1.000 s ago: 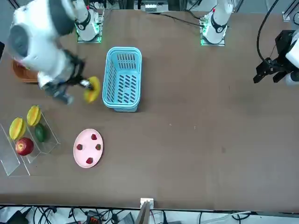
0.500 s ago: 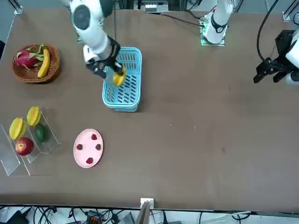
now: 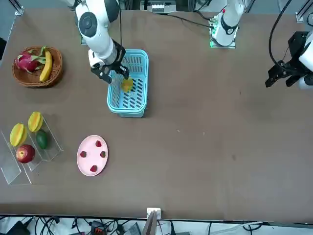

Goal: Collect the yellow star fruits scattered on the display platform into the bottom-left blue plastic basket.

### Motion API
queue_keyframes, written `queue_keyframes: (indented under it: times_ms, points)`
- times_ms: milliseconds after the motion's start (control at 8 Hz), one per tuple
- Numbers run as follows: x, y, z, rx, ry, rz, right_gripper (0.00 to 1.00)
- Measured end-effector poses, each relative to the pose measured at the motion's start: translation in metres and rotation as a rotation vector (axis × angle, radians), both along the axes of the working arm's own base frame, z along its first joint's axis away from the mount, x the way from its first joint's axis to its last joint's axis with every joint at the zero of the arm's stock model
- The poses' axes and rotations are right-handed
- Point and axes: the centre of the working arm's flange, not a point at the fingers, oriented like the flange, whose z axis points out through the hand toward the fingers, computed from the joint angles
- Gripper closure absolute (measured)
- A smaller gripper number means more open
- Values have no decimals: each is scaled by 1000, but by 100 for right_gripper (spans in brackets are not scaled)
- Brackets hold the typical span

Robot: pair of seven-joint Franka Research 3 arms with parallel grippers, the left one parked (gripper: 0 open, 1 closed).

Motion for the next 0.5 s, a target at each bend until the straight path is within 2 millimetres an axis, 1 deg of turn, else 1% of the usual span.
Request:
queue_keyframes:
  times_ms: [125, 250, 375, 500]
  points:
    - [15, -17, 19, -25, -22, -6, 0]
    - [38, -50, 43, -64, -36, -6, 0]
    - [65, -103, 64, -87, -40, 8, 0]
    - [91, -173, 75, -95, -52, 36, 0]
